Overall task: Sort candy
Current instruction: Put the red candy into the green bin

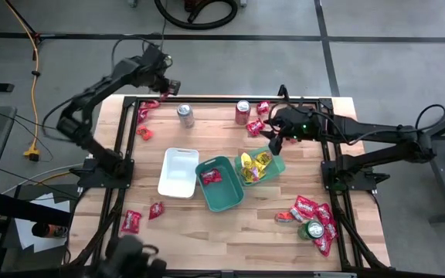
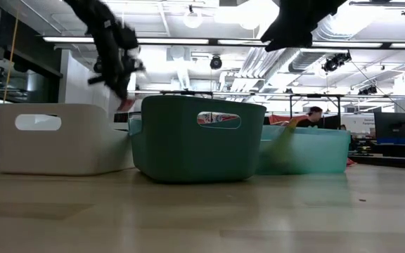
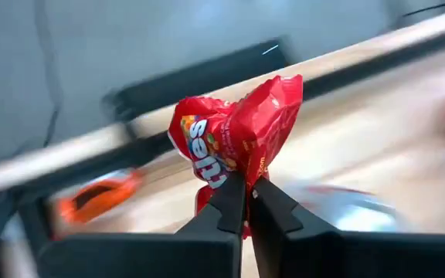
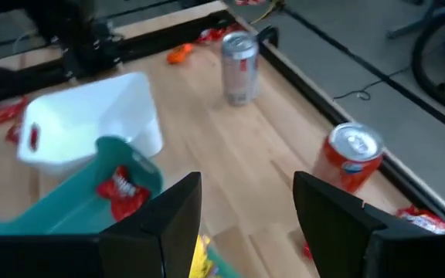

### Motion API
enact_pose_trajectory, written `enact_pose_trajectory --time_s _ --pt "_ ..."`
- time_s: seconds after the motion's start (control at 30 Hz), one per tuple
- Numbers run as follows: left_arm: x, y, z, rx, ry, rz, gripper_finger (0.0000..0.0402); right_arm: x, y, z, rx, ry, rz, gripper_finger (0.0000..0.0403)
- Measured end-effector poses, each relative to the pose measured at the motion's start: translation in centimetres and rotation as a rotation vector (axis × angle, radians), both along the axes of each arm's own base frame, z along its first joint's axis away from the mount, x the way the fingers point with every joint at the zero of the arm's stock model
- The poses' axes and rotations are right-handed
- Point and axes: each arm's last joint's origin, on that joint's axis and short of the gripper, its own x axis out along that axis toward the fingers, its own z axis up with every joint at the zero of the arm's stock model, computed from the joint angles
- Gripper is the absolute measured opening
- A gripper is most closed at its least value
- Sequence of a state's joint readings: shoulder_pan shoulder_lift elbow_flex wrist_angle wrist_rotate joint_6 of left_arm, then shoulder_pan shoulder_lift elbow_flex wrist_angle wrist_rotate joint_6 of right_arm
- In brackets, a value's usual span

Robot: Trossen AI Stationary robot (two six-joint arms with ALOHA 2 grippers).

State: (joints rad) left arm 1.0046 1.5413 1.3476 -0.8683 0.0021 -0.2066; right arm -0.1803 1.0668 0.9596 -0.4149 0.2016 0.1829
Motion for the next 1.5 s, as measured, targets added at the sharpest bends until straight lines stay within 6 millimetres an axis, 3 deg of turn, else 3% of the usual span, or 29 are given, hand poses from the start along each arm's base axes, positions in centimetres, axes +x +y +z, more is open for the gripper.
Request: enact_pose_trajectory --time_s 0.2,0.33,0.43,0.57,0.77,0.97,1.1,1.33,1.5 --pt "2.5 -6.9 5.4 0.161 -0.174 -0.234 0.0 -0.3 -1.0 -0.2 0.01 0.017 -0.056 0.0201" --pt "5.1 -12.8 6.3 0.183 -0.335 -0.443 0.0 -0.4 -1.3 -0.2 -0.021 0.034 -0.04 0.0201" --pt "6.7 -17.0 5.4 0.141 -0.434 -0.564 0.0 -0.4 -1.3 -0.2 -0.009 0.034 0.006 0.0201" --pt "8.8 -21.8 2.5 0.087 -0.546 -0.7 0.0 -0.3 -0.9 -0.2 0.088 0.002 0.077 0.0201" --pt "10.7 -27.1 -1.8 0.088 -0.71 -0.888 0.0 0.3 1.0 0.2 0.307 -0.089 0.245 0.0201" --pt "11.3 -29.4 -4.5 0.113 -0.571 -1.008 0.0004 0.9 3.6 0.8 0.418 -0.168 0.234 0.0201" --pt "12.2 -30.2 -6.1 0.115 -0.511 -1.019 0.0027 1.0 4.8 0.9 0.447 -0.18 0.197 0.0201" --pt "12.9 -30.8 -8.2 0.067 -0.437 -1.025 0.0122 0.9 5.9 0.9 0.469 -0.182 0.195 0.0201" --pt "13.3 -30.5 -6.5 0.071 -0.467 -1.002 0.0197 0.8 6.0 1.0 0.469 -0.185 0.199 0.0201"
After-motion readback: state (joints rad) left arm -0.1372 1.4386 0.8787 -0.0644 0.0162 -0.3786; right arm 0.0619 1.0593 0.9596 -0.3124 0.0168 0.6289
